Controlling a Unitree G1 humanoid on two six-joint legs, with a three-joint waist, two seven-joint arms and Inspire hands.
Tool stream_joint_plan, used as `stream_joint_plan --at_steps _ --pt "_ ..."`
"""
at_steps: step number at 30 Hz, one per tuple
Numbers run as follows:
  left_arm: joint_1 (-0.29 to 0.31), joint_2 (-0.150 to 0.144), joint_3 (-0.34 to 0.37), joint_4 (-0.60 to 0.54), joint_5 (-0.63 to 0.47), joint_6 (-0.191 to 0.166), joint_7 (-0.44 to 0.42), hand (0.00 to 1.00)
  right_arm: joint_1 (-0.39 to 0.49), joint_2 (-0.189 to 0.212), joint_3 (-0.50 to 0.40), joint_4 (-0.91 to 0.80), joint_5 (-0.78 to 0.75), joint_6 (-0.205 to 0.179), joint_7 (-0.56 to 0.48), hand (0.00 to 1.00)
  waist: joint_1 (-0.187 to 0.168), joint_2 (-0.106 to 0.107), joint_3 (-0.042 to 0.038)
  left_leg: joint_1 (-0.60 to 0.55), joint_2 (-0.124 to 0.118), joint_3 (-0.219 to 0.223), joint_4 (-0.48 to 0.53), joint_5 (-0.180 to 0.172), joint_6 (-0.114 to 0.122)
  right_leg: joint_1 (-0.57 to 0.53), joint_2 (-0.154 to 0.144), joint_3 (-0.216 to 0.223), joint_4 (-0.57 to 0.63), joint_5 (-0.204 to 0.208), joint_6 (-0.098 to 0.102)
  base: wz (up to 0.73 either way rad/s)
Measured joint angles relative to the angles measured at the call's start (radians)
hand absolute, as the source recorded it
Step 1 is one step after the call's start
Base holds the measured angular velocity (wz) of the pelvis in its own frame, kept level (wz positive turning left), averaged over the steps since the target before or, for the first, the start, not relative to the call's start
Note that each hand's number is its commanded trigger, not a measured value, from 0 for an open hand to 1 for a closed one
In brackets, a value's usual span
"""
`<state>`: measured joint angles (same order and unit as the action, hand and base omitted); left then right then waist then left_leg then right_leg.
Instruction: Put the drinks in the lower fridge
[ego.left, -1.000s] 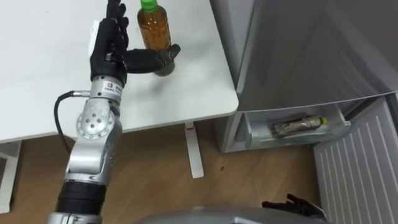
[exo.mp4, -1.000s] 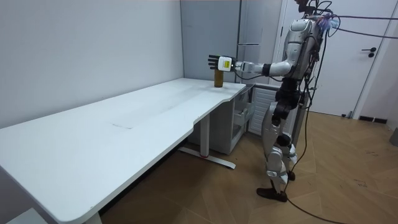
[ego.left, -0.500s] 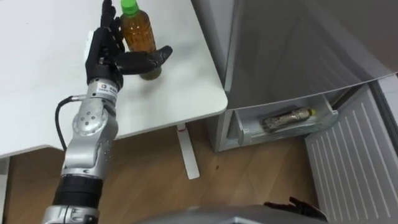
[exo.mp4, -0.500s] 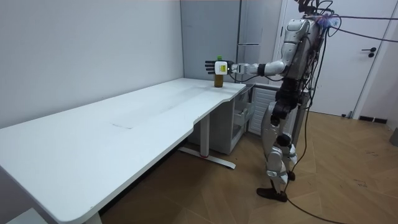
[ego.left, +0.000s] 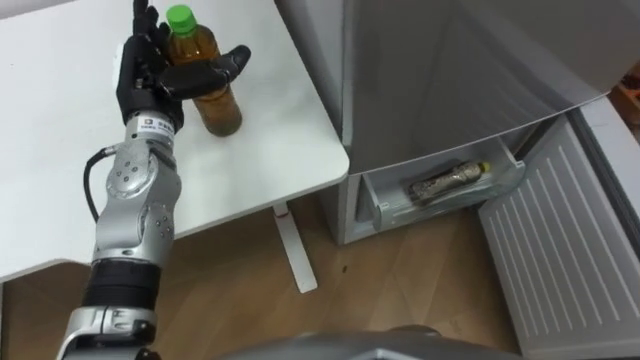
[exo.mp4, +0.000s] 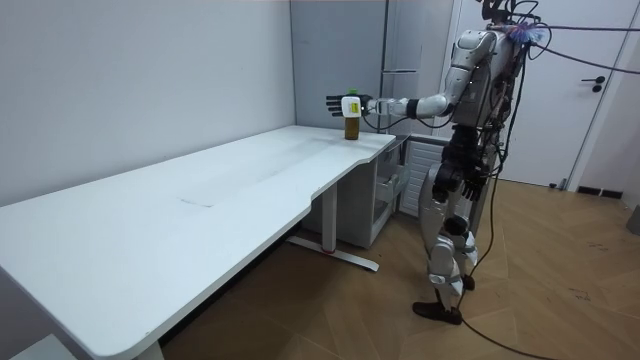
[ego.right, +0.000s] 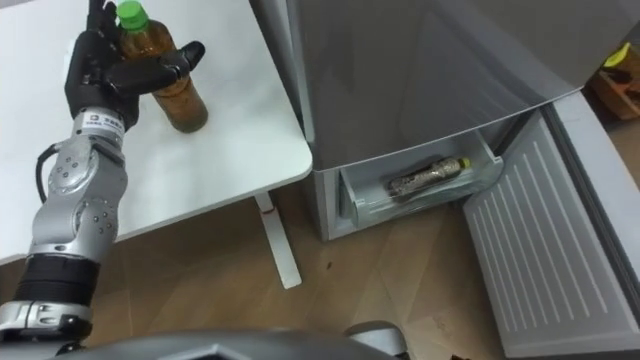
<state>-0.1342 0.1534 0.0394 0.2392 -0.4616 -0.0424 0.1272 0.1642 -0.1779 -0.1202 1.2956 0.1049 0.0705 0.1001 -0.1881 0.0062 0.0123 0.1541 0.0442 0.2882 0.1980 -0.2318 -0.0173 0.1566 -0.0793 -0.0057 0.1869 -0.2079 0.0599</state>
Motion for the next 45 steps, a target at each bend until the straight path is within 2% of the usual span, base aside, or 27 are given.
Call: stream_joint_plan --at_steps 7,9,10,14,16,21,25,29,36,40,45 --pt "-0.017 0.0 0.0 0.035 -0.008 0.015 0.0 0.0 0.015 0.008 0.013 -0.009 -0.08 0.052 0.004 0.0 0.001 -0.001 0.0003 0.007 0.003 0.002 -0.003 -0.001 -0.001 0.0 0.004 0.006 0.003 0.0 0.0 0.0" --pt "-0.017 0.0 0.001 0.035 -0.01 0.017 0.0 0.41 0.014 0.009 0.013 -0.01 -0.082 0.06 0.006 0.0 0.0 -0.001 0.0002 0.007 0.003 0.003 -0.003 -0.001 -0.001 -0.001 0.004 0.007 0.002 0.0 0.0 0.0" --pt "-0.018 0.0 0.004 0.035 -0.016 0.021 0.0 1.0 0.014 0.009 0.013 -0.01 -0.089 0.063 0.008 0.0 0.0 -0.001 0.0003 0.008 0.004 0.003 -0.002 -0.001 -0.001 0.0 0.005 0.007 0.002 0.0 0.0 0.0" --pt "-0.02 0.0 0.011 0.035 -0.019 0.033 0.0 1.0 0.014 0.012 0.013 -0.01 -0.112 0.065 0.013 0.0 -0.001 -0.002 0.0001 0.009 0.004 0.003 -0.002 -0.001 -0.001 0.0 0.005 0.007 0.002 0.0 0.0 0.0" --pt "-0.02 0.0 0.021 0.036 -0.039 0.043 0.0 1.0 0.014 0.013 0.013 -0.01 -0.112 0.08 0.019 0.0 -0.002 -0.003 0.0005 0.01 0.004 0.003 -0.002 -0.001 -0.001 0.0 0.005 0.007 0.002 0.0 0.0 0.0" --pt "-0.033 0.002 0.029 0.068 -0.052 0.045 0.0 1.0 0.013 0.014 0.011 -0.01 -0.116 0.086 0.037 0.0 -0.003 -0.01 0.0025 0.013 0.004 0.009 -0.004 -0.001 -0.002 0.0 0.005 0.014 0.003 0.0 0.0 -0.02" --pt "-0.046 0.004 0.047 0.088 -0.053 0.066 0.0 1.0 0.011 0.017 0.011 -0.01 -0.12 0.106 0.047 0.0 -0.003 -0.011 -0.0014 0.013 0.005 0.009 -0.007 -0.001 -0.002 -0.001 0.007 0.017 0.003 0.0 0.0 -0.01" --pt "-0.047 0.004 0.041 0.087 -0.055 0.069 0.0 1.0 0.012 0.017 0.011 -0.011 -0.121 0.107 0.046 0.0 -0.004 -0.014 -0.0029 0.011 0.005 0.01 -0.006 -0.001 -0.003 0.0 0.007 0.018 0.003 0.0 0.0 0.0" --pt "-0.048 0.004 0.035 0.088 -0.055 0.088 0.0 1.0 0.011 0.017 0.012 -0.013 -0.145 0.105 0.048 0.0 -0.004 -0.003 -0.0033 0.011 0.005 0.009 -0.006 -0.002 -0.004 -0.006 0.008 0.019 0.001 0.0 0.0 0.0" --pt "-0.048 0.004 0.036 0.085 -0.055 0.089 0.0 1.0 -0.006 0.017 0.012 -0.014 -0.155 0.106 0.056 0.0 -0.006 0.009 -0.0073 -0.005 0.007 0.008 -0.002 -0.003 -0.004 -0.02 0.008 0.018 0.003 0.0 0.0 0.0" --pt "-0.048 0.003 0.035 0.07 -0.055 0.089 0.0 1.0 -0.023 0.018 0.022 -0.028 -0.155 0.105 0.056 0.0 0.001 0.004 -0.0038 -0.011 0.007 0.003 0.002 -0.002 -0.005 -0.021 0.008 0.012 0.004 0.0 0.0 0.02"
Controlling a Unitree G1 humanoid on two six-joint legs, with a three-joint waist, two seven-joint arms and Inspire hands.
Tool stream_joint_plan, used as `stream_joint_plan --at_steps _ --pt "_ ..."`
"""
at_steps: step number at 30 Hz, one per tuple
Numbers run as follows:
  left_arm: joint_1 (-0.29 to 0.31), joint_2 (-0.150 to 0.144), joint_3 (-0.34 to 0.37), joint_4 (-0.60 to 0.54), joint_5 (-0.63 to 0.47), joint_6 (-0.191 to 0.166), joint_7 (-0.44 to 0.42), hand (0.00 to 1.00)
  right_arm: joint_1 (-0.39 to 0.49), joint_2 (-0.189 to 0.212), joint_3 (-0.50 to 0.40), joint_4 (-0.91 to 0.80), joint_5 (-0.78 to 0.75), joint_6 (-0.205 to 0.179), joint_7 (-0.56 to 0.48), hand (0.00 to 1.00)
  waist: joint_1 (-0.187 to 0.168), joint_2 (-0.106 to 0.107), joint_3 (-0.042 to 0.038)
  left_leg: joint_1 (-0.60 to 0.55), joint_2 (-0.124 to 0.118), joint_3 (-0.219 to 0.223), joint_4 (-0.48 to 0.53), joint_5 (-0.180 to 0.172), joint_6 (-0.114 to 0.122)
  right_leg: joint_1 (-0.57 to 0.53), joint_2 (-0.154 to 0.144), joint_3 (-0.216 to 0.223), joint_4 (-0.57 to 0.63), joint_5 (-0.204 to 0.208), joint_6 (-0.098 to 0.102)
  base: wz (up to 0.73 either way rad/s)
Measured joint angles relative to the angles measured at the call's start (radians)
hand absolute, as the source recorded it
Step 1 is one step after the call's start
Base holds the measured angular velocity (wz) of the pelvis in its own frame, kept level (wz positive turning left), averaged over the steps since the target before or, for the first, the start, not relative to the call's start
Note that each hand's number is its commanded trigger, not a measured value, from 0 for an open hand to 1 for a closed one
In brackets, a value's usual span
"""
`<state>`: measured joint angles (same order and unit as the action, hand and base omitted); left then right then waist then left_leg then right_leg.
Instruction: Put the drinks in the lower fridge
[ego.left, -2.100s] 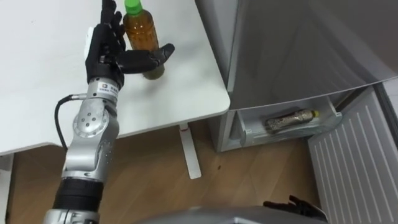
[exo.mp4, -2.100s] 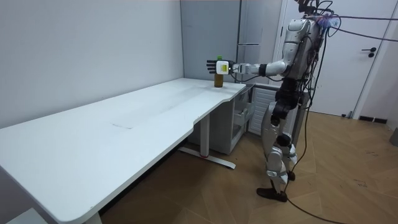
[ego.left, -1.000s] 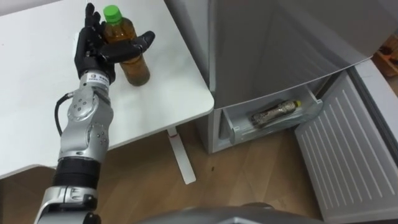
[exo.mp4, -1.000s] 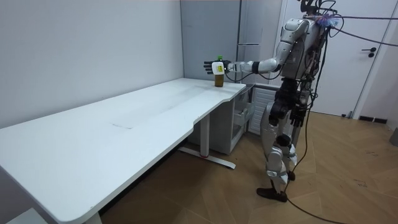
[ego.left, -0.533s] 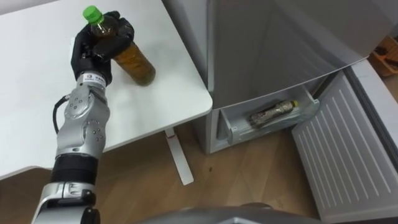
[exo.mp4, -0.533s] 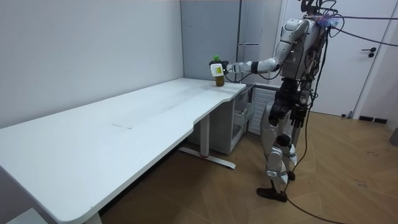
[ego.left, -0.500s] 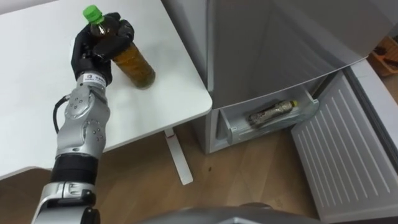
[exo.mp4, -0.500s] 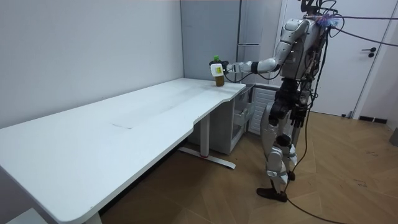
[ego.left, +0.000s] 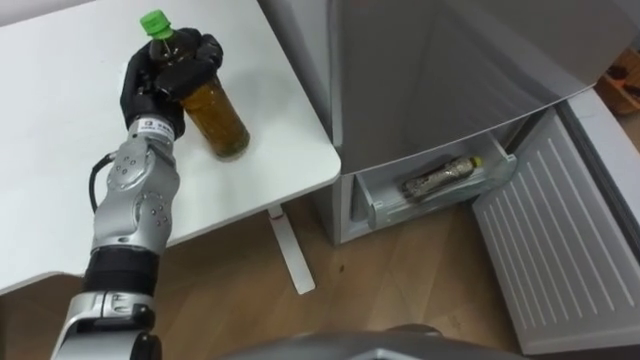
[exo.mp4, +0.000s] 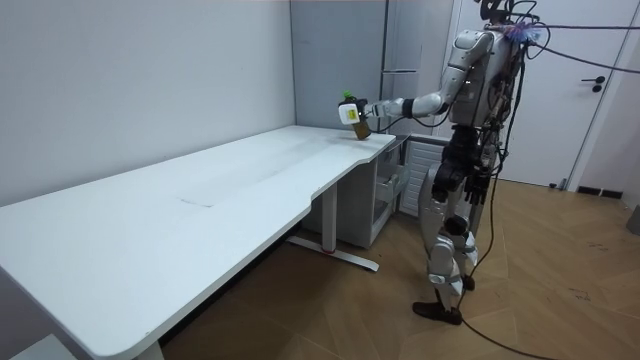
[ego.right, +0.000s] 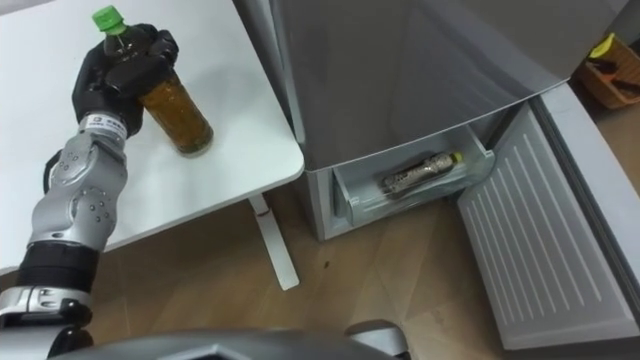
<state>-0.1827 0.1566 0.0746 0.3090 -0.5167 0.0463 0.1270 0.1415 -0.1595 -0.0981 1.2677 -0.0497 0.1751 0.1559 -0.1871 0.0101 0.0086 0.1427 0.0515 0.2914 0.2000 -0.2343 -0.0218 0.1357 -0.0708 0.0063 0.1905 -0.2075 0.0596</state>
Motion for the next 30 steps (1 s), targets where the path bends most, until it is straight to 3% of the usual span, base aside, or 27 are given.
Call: stream_joint_plan --at_steps 2,8,15,19,24,27,30 --pt "0.0 -0.007 0.0 -0.012 0.001 0.0 0.0 1.0 -0.014 0.0 0.001 0.0 0.0 -0.005 -0.001 0.0 0.003 -0.005 0.0028 0.0 0.0 0.002 0.0 0.0 0.0 -0.003 0.0 0.0 0.0 0.0 0.0 0.0" --pt "0.002 -0.031 -0.009 -0.084 -0.001 0.0 0.0 1.0 -0.024 0.0 0.054 -0.003 0.0 -0.012 -0.022 0.0 0.053 -0.011 0.0034 -0.017 0.003 0.0 0.0 0.001 -0.001 -0.012 0.001 -0.011 -0.001 0.001 -0.001 0.02" --pt "0.041 -0.031 -0.079 -0.263 -0.007 0.0 -0.014 1.0 -0.028 -0.005 0.137 -0.007 -0.03 -0.014 -0.068 0.0 0.13 -0.011 0.0033 -0.028 0.002 -0.047 -0.002 0.002 -0.003 -0.004 0.0 -0.068 -0.002 0.001 -0.001 0.17" --pt "0.078 -0.032 -0.08 -0.314 -0.107 -0.001 -0.026 1.0 -0.047 -0.014 0.154 -0.007 -0.11 -0.014 -0.062 0.0 0.145 -0.01 0.0032 -0.03 -0.002 -0.086 -0.007 0.004 -0.004 0.011 -0.005 -0.128 -0.003 0.001 -0.001 0.27" --pt "0.155 -0.03 -0.095 -0.377 -0.151 -0.001 -0.031 1.0 -0.073 -0.039 0.171 -0.014 -0.116 -0.014 -0.073 0.0 0.179 -0.012 0.0037 -0.03 -0.009 -0.118 -0.012 0.005 -0.003 0.015 -0.012 -0.18 -0.003 0.001 -0.001 0.19" --pt "0.17 -0.03 -0.132 -0.382 -0.226 0.0 -0.033 1.0 -0.085 -0.043 0.197 -0.027 -0.113 -0.015 -0.096 0.0 0.22 -0.014 0.0051 -0.031 -0.012 -0.145 -0.012 0.005 -0.003 0.023 -0.013 -0.2 -0.005 0.001 -0.001 0.2" --pt "0.189 -0.03 -0.138 -0.402 -0.27 0.0 -0.059 1.0 -0.112 -0.042 0.21 -0.04 -0.108 -0.036 -0.119 0.0 0.227 -0.018 0.0042 -0.042 -0.013 -0.178 -0.012 0.006 -0.003 0.023 -0.011 -0.215 -0.003 0.001 -0.001 0.26"
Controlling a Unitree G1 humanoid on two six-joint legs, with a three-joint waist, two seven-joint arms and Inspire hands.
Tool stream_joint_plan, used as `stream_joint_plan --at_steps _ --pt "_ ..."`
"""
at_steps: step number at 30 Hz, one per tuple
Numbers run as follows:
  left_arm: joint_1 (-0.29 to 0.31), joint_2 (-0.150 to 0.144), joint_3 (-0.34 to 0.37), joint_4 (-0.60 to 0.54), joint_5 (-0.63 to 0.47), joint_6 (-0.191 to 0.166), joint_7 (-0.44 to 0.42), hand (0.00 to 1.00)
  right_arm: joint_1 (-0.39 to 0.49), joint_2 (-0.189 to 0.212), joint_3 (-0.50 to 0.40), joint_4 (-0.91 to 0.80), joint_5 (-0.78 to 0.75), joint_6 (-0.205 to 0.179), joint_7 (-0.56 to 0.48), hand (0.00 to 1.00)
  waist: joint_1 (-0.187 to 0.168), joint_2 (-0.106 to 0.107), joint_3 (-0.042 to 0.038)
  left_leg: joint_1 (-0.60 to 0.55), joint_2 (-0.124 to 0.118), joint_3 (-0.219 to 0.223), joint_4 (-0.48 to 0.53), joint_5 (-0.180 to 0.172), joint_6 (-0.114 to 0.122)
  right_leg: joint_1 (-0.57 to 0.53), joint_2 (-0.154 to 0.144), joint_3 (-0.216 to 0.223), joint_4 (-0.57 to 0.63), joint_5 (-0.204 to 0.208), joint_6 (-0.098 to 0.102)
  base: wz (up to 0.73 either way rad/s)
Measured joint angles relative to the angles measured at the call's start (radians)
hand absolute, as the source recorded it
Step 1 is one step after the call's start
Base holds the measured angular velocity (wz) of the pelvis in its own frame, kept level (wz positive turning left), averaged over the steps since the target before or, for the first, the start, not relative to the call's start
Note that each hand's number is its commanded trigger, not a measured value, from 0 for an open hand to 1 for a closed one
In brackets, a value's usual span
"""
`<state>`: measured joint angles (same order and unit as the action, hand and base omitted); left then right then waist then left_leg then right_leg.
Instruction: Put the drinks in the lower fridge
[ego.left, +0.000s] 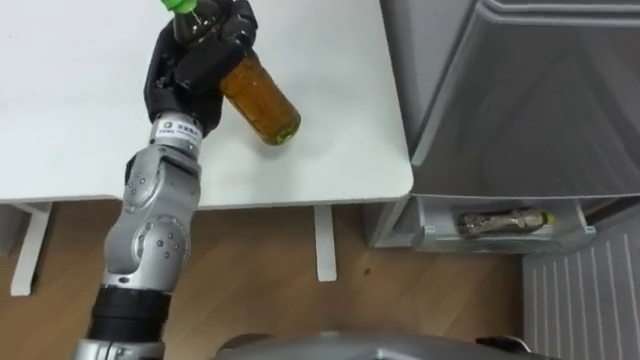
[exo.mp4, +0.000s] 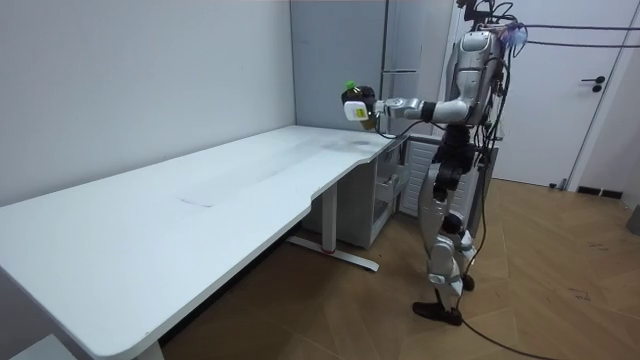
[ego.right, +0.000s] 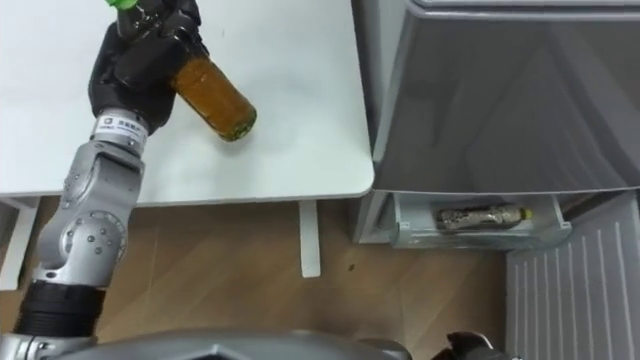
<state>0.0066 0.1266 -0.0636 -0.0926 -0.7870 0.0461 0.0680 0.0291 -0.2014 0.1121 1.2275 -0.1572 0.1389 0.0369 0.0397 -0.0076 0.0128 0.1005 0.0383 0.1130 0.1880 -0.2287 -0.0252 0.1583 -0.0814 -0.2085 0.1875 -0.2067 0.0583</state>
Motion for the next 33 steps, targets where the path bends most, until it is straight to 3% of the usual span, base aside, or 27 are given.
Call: stream_joint_plan --at_steps 2,3,4,5,6,7,9,13,19,22,33 --pt "0.006 0.001 -0.01 0.0 -0.007 0.0 -0.016 1.0 0.002 -0.004 0.023 -0.024 -0.005 0.0 -0.001 0.0 0.003 0.0 -0.0002 0.001 0.004 -0.045 -0.001 0.006 0.001 -0.015 0.001 -0.027 0.044 -0.003 0.0 0.2" --pt "0.011 -0.003 -0.024 0.0 -0.008 0.0 -0.022 1.0 0.003 -0.01 0.023 -0.032 -0.006 -0.003 -0.001 0.0 0.016 0.009 0.0041 0.007 0.026 -0.132 -0.003 0.011 0.002 -0.054 0.013 -0.022 0.094 -0.029 -0.011 -0.44" --pt "0.017 0.009 -0.024 0.0 -0.01 -0.002 -0.045 1.0 -0.007 -0.006 0.023 -0.043 -0.005 -0.007 0.0 0.0 0.053 0.005 0.0012 0.002 0.043 -0.204 -0.001 0.009 0.0 -0.097 0.049 0.046 -0.006 -0.01 -0.045 -0.66" --pt "0.02 0.012 -0.008 0.002 -0.015 -0.003 -0.055 1.0 -0.012 -0.003 0.027 -0.063 -0.003 -0.008 0.001 0.0 0.056 -0.002 -0.0003 -0.01 0.043 -0.214 0.002 0.008 -0.004 -0.111 0.053 0.043 -0.036 0.066 -0.066 -0.2" --pt "0.034 0.018 0.003 0.005 -0.02 0.002 -0.059 1.0 0.0 0.007 0.046 -0.109 0.011 -0.018 -0.004 0.0 0.012 -0.002 -0.0038 -0.026 0.049 -0.207 -0.004 0.013 -0.022 -0.097 0.056 -0.002 -0.036 0.08 -0.059 0.47" --pt "0.053 0.015 -0.011 0.005 -0.048 0.002 -0.084 1.0 0.002 0.008 0.047 -0.131 0.049 -0.024 -0.001 0.0 -0.011 0.002 -0.0042 -0.017 0.052 -0.152 -0.023 0.017 -0.027 -0.091 0.058 -0.022 -0.035 0.079 -0.059 0.7" --pt "0.072 0.015 -0.038 0.004 -0.079 0.015 -0.125 1.0 -0.008 0.015 0.049 -0.143 0.073 -0.043 0.011 0.0 -0.014 0.002 -0.0041 -0.006 0.054 -0.1 -0.045 0.029 -0.031 -0.089 0.059 -0.023 -0.036 0.077 -0.058 0.3" --pt "0.1 0.02 -0.066 0.005 -0.088 0.042 -0.144 1.0 -0.012 0.063 0.06 -0.266 0.073 -0.051 0.084 0.0 -0.01 -0.003 -0.0048 -0.005 0.04 -0.1 -0.038 0.029 -0.031 -0.084 0.056 -0.032 -0.036 0.074 -0.054 0.08" --pt "0.151 0.029 -0.068 0.017 -0.124 0.043 -0.193 1.0 0.038 0.064 0.104 -0.564 0.067 -0.049 0.152 0.0 -0.005 -0.025 0.0037 0.025 0.026 -0.089 -0.025 0.021 -0.018 -0.049 0.044 -0.027 -0.035 0.063 -0.04 0.01" --pt "0.165 0.027 -0.069 0.017 -0.124 0.058 -0.195 1.0 0.067 0.064 0.101 -0.714 0.049 -0.05 0.184 0.0 -0.008 -0.027 0.0032 0.005 0.02 -0.091 -0.008 0.021 -0.018 -0.059 0.039 -0.023 -0.033 0.061 -0.04 0.01" --pt "0.166 0.053 -0.078 0.017 -0.125 0.06 -0.222 1.0 0.133 0.045 0.108 -0.902 0.03 -0.027 0.344 0.0 -0.009 -0.016 -0.0011 -0.019 0.017 -0.074 0.016 0.018 -0.013 -0.094 0.029 -0.011 0.017 0.048 -0.041 -0.02"
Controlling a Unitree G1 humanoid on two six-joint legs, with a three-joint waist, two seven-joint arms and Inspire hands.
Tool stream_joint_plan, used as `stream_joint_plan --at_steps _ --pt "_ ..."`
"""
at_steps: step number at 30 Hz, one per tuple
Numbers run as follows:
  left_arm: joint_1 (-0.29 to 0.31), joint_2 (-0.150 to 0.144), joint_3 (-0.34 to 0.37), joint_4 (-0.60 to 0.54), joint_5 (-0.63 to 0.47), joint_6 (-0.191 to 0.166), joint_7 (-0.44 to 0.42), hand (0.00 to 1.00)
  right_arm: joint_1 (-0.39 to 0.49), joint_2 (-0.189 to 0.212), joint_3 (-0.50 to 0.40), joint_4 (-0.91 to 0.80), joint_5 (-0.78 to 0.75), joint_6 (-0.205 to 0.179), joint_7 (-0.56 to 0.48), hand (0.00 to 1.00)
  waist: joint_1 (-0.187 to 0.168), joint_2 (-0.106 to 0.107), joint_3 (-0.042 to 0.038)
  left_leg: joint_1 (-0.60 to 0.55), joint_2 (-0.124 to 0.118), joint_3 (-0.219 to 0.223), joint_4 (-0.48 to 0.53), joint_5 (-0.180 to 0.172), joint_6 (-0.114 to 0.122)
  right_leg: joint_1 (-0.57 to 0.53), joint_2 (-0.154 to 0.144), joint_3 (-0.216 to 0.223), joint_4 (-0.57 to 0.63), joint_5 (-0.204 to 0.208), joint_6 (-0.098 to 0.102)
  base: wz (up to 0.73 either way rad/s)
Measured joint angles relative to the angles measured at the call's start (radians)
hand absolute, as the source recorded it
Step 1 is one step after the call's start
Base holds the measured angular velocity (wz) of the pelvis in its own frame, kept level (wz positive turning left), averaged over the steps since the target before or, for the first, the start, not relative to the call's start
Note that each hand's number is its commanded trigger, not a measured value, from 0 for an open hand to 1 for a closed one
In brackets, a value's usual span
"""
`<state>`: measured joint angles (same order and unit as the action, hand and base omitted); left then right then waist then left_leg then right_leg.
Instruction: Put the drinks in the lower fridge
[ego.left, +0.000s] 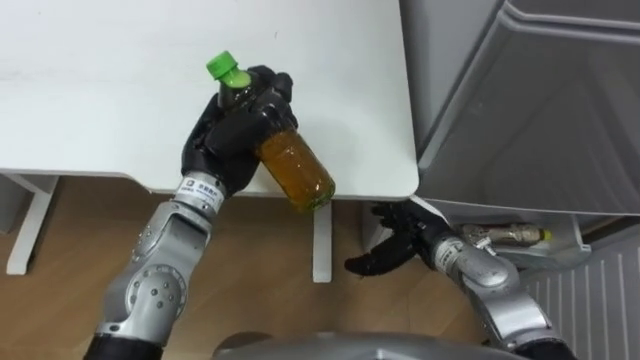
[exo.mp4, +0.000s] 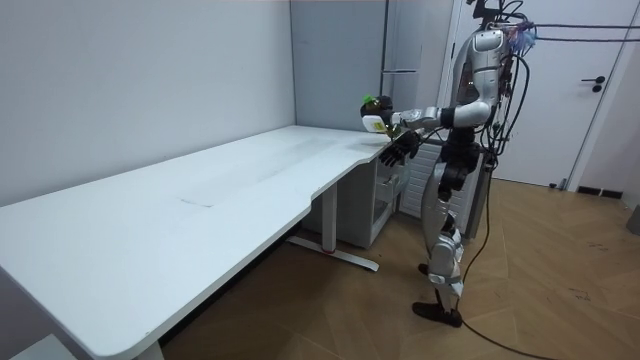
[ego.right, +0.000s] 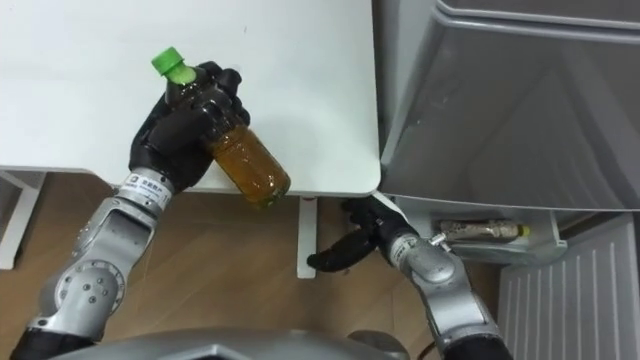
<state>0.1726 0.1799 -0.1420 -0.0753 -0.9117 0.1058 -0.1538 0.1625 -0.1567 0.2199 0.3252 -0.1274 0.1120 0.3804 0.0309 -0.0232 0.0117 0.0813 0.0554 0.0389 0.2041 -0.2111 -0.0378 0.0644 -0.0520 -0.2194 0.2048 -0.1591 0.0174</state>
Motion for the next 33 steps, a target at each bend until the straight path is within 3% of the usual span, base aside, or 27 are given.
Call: stream_joint_plan --at_steps 5,12,16,19,27,33 --pt "0.015 0.002 -0.001 0.0 0.003 -0.002 -0.036 1.0 0.001 -0.007 -0.002 -0.017 0.002 0.001 0.068 0.0 -0.005 -0.002 -0.0008 -0.002 0.0 0.007 0.0 0.0 0.0 -0.006 -0.001 0.003 0.002 -0.001 0.0 -0.01" --pt "0.042 0.016 -0.017 0.051 0.0 -0.002 -0.084 1.0 0.001 -0.026 -0.001 -0.067 0.02 0.04 0.211 0.0 -0.023 -0.021 -0.0048 0.001 -0.001 0.018 0.001 0.0 0.0 -0.012 -0.003 0.021 0.016 -0.007 0.001 -0.03" --pt "0.045 0.04 -0.045 0.078 0.002 0.019 -0.1 1.0 0.0 -0.05 0.0 -0.149 0.044 0.066 0.3 0.0 -0.023 -0.026 -0.0017 0.001 0.001 0.027 0.0 0.0 0.0 -0.015 -0.002 0.024 0.016 -0.009 0.001 0.0" --pt "0.045 0.042 -0.047 0.078 0.002 0.025 -0.139 1.0 0.0 -0.054 0.0 -0.18 0.045 0.089 0.363 0.0 -0.022 -0.029 -0.0015 0.001 0.001 0.029 0.0 0.0 0.0 -0.015 -0.002 0.024 0.016 -0.009 0.001 0.0" --pt "0.047 0.047 -0.051 0.091 0.006 0.025 -0.194 1.0 -0.003 -0.053 0.0 -0.199 0.126 0.107 0.466 0.0 -0.02 -0.05 0.0065 -0.001 0.001 0.042 0.001 0.0 0.0 -0.017 -0.004 0.025 0.016 -0.01 0.002 0.0" --pt "0.05 0.074 -0.107 0.118 0.012 0.028 -0.234 1.0 -0.004 -0.057 0.008 -0.198 0.179 0.117 0.526 0.0 0.0 -0.047 0.0066 -0.006 0.002 0.043 0.0 -0.001 0.001 -0.028 -0.003 0.023 0.019 -0.009 0.001 -0.01"
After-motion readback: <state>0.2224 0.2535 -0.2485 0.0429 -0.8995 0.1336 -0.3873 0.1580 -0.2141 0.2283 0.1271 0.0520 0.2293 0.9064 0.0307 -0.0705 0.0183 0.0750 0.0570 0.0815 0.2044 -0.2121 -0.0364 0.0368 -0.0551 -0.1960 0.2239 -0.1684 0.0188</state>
